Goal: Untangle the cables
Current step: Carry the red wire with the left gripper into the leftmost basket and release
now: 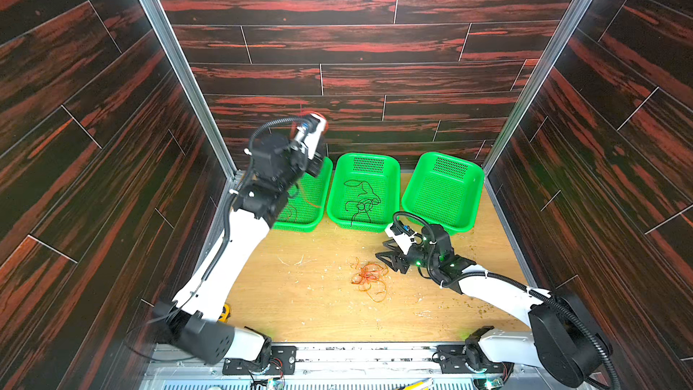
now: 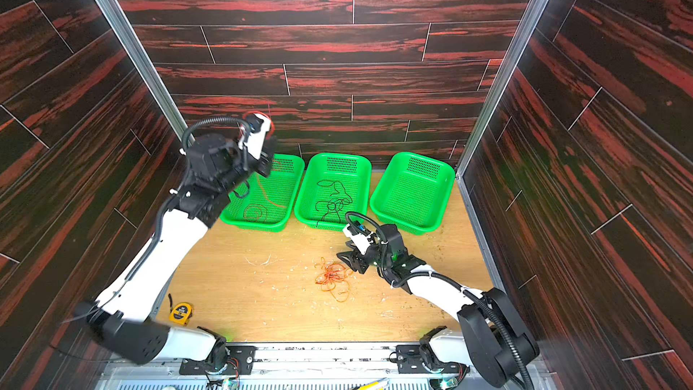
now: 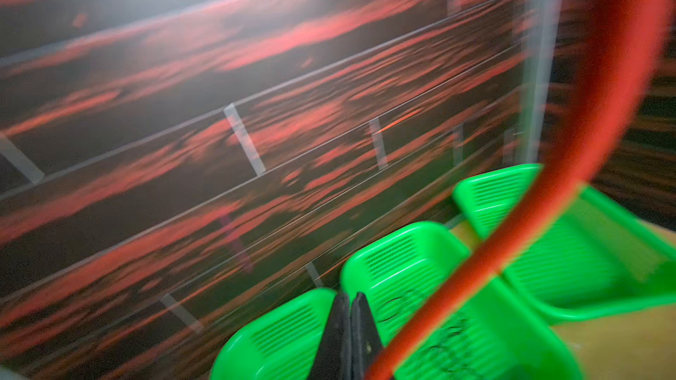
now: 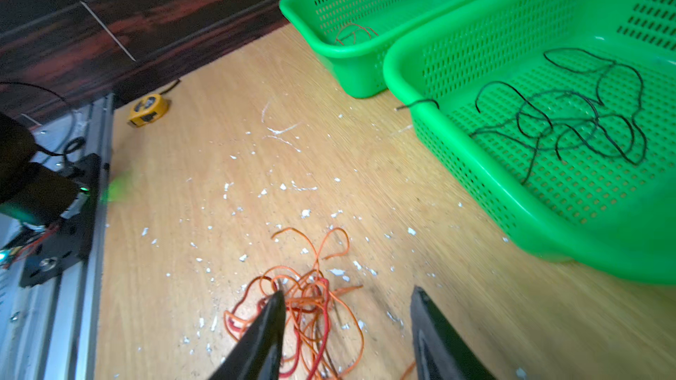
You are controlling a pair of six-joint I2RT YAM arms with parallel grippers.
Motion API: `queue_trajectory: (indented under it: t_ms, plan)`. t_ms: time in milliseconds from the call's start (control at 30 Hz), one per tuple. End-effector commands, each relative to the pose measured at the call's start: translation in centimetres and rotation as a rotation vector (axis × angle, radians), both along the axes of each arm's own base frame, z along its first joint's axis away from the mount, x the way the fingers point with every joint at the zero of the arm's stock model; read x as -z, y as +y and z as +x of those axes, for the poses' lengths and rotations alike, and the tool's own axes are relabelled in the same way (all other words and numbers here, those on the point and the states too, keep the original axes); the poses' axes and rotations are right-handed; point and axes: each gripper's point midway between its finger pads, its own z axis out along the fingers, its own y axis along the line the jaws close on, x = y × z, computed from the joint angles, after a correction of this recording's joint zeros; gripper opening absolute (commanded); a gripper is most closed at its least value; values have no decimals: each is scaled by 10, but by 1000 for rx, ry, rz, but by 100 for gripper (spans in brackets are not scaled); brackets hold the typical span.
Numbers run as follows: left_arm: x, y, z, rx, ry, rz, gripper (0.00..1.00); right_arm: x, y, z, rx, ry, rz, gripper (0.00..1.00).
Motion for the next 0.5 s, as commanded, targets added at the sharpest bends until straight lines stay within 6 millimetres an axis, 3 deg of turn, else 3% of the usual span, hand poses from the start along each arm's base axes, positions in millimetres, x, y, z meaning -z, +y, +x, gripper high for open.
queue_trajectory:
  t_ms: [0,67,233,467]
  plan:
    - [5,25,25,-49,11,-26,0,-15,-7,10,60,-44,-25,55]
    - [25,42,44,-88,42,-34,0,-16,-11,16,94,-50,-44,55]
    - [99,67,88,-128,178,-70,0,-22,-18,32,157,-75,-97,54]
    - [209,82,123,-166,373,-91,0,-32,-23,64,224,-107,-143,54]
